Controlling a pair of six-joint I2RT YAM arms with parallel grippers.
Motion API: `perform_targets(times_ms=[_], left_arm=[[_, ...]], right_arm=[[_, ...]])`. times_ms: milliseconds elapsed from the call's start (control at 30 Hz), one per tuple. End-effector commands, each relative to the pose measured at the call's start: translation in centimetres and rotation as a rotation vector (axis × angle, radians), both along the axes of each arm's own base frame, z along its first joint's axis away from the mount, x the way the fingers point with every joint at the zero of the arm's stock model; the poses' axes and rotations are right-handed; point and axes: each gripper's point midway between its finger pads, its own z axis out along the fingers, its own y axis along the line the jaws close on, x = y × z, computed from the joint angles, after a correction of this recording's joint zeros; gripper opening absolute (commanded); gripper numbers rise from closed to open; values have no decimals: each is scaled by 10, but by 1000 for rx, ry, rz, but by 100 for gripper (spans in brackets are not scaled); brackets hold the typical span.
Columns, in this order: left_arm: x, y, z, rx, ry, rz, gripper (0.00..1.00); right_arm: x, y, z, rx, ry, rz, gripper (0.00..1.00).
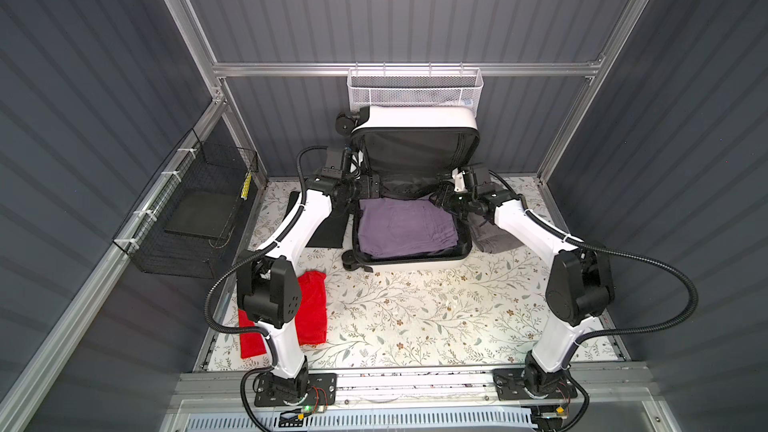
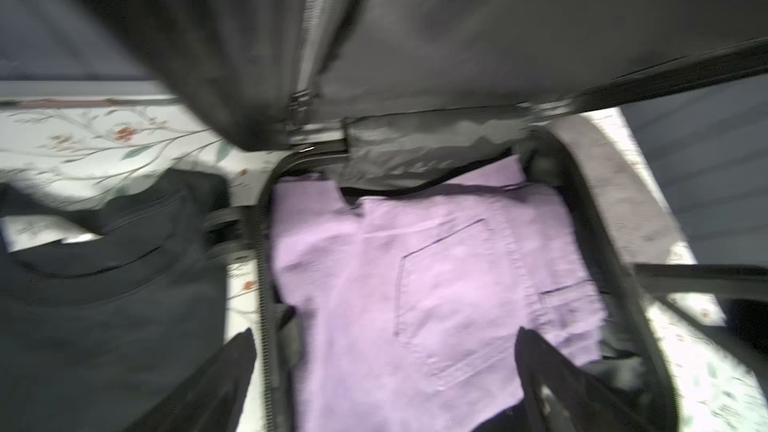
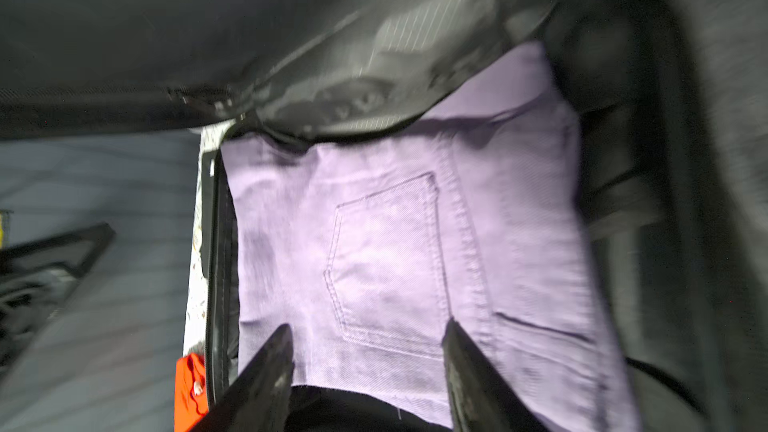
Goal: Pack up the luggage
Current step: 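Lower the purple jeans into the suitcase and open both grippers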
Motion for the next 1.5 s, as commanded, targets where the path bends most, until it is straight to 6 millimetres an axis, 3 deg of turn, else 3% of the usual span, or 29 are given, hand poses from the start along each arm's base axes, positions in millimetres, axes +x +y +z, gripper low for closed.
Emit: perform_targets(times_ms=[0, 133, 267, 367, 567, 700, 833, 933, 1067, 1167, 1333, 1467], left_arm=[[-7, -27, -31, -21, 78, -71, 100], [-1, -42, -54, -6, 117, -95, 100], [3, -43, -78, 5, 159, -82, 100], [3, -35, -96, 43, 187, -50, 100], [7, 3, -124, 198, 231, 119, 100], [10, 10, -135, 237, 253, 156, 100], [13, 2, -131, 213, 259, 136, 100], [11, -12, -111, 161, 227, 87, 100], [-11, -40, -73, 85, 191, -14, 100], [-35, -51, -62, 64, 197, -60, 100], [-65, -46, -76, 34, 233, -64, 100], [-79, -39, -101, 40, 283, -49, 100]], right_arm=[[3, 6, -23, 7, 54, 4, 58], [5, 8, -45, 6, 101, -12, 58], [3, 6, -63, 8, 139, -36, 58], [1, 3, -76, 0, 164, -52, 59], [-2, -4, -89, -27, 189, -87, 59], [-4, -12, -96, -43, 206, -120, 59], [-5, -16, -96, -46, 214, -137, 60], [-6, -16, -93, -43, 215, -138, 60], [-5, -13, -77, -25, 188, -113, 60], [-4, -5, -52, 6, 140, -66, 60], [0, -2, -24, 9, 84, -32, 60], [0, -2, -35, 3, 110, -39, 60]])
